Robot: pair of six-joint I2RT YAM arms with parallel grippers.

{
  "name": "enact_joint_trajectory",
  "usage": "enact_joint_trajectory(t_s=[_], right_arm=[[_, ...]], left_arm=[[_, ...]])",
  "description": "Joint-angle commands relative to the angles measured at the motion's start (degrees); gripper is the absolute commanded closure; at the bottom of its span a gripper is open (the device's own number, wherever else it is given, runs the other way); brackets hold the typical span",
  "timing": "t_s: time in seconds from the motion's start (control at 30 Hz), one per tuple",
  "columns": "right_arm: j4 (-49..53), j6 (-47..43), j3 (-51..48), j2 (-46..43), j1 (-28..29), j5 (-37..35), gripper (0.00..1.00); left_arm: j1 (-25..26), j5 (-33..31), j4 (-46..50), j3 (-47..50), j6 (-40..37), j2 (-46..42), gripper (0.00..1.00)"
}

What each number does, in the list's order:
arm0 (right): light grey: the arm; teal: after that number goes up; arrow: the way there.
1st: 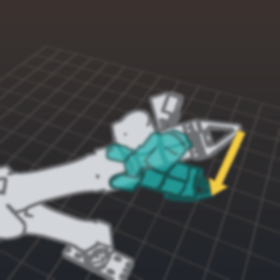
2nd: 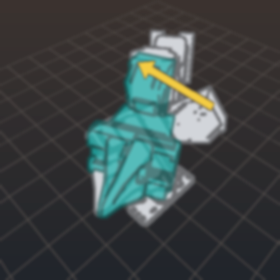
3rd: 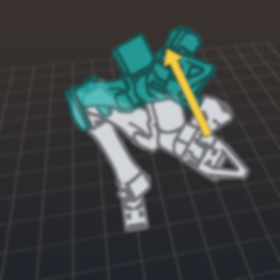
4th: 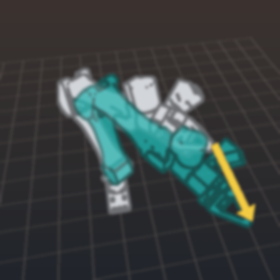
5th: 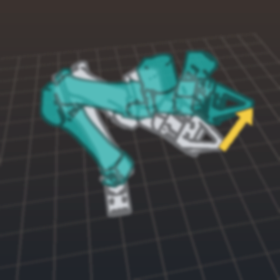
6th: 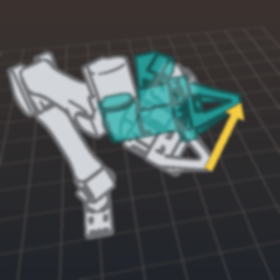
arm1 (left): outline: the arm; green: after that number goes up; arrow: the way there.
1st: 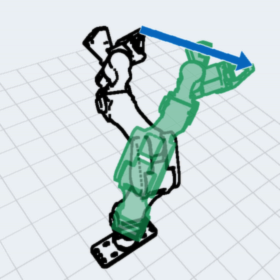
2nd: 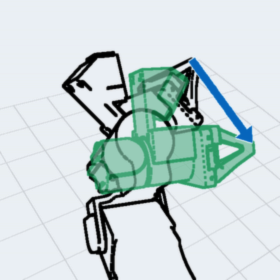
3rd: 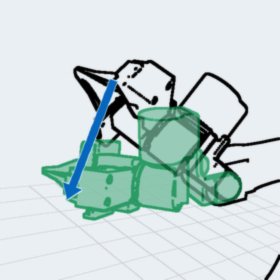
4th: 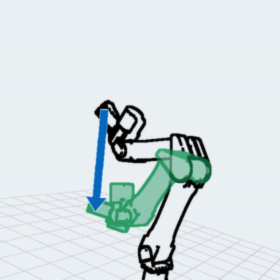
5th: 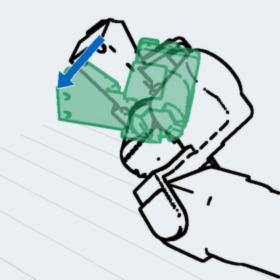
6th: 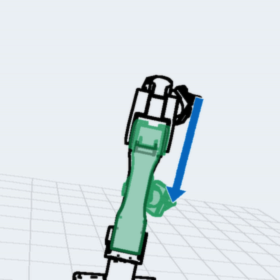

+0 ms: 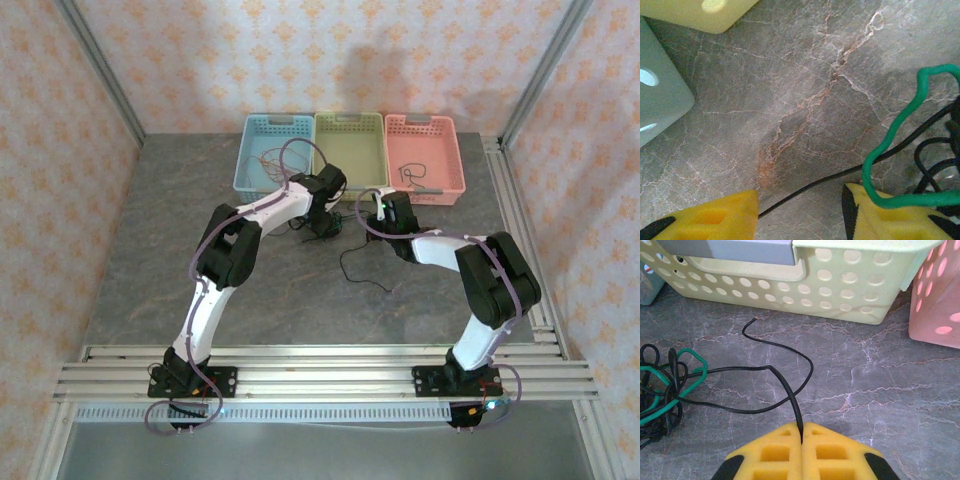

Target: Untangle the cables

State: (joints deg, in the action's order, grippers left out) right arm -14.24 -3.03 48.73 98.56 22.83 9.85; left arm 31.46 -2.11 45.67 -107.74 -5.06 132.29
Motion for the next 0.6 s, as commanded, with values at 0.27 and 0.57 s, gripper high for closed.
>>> enact_joint_trajectory(t_s=[0.27,0.57], right_arm=[[0.6,0.4,0.9,-0.2,0.1,-0.1,1.00],[-0.6,0.3,-0.2,-1.4,0.0,-1.2,1.00]], left_arm=[[0.1,-2.3,0.8,-0.5,-0.8,2.2,0.77],[0.3,-1.8,-2.9,4.3,1.2,-3.2,1.00]])
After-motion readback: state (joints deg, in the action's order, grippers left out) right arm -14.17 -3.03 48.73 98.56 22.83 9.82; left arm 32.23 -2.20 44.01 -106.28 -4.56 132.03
